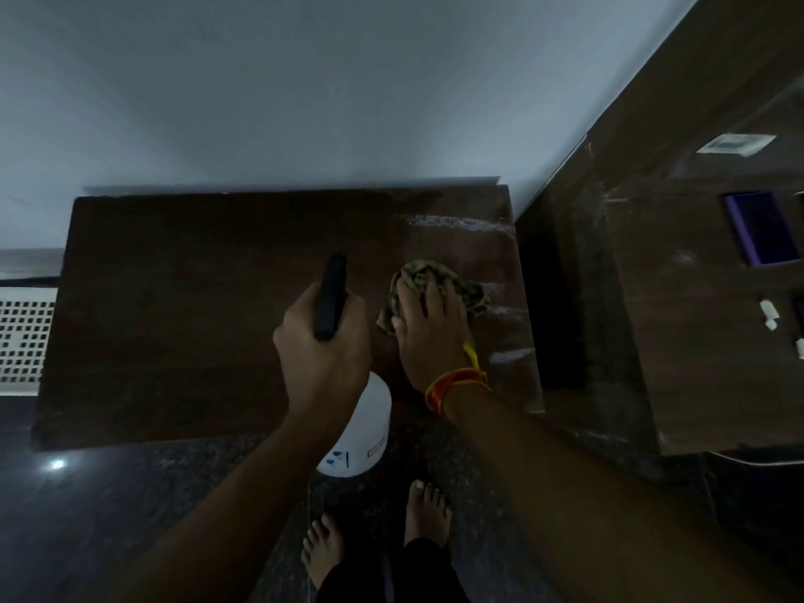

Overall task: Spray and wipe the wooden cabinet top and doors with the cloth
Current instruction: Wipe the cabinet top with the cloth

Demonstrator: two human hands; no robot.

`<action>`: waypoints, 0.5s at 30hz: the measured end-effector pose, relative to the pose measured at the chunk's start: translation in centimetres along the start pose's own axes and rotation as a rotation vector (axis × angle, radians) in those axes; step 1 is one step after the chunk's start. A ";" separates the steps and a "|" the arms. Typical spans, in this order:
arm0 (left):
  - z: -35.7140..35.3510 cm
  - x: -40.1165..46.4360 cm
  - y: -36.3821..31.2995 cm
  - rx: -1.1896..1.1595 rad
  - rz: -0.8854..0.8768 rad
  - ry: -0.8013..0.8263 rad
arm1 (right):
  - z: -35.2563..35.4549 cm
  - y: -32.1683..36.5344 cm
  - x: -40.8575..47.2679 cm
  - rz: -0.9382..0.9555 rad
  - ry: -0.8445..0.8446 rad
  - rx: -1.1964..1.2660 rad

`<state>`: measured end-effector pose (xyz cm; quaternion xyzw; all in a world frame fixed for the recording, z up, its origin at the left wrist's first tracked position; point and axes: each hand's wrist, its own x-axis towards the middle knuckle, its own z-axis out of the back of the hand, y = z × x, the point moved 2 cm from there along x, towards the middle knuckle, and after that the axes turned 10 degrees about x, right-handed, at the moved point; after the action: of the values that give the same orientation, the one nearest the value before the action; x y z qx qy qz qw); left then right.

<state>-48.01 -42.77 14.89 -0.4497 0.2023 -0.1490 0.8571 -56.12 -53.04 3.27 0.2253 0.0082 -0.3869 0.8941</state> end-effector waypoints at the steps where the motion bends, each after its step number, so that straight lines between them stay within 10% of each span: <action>1: 0.0 0.1 -0.1 0.001 0.001 -0.003 | 0.0 -0.1 -0.4 0.005 -0.001 0.002; 15: -1.2 2.3 -1.3 -0.005 0.018 -0.005 | 0.2 0.0 2.6 0.012 -0.023 0.014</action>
<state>-46.69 -45.29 14.89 -0.4505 0.2045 -0.1398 0.8577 -54.29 -54.90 2.99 0.2273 -0.0064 -0.3839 0.8949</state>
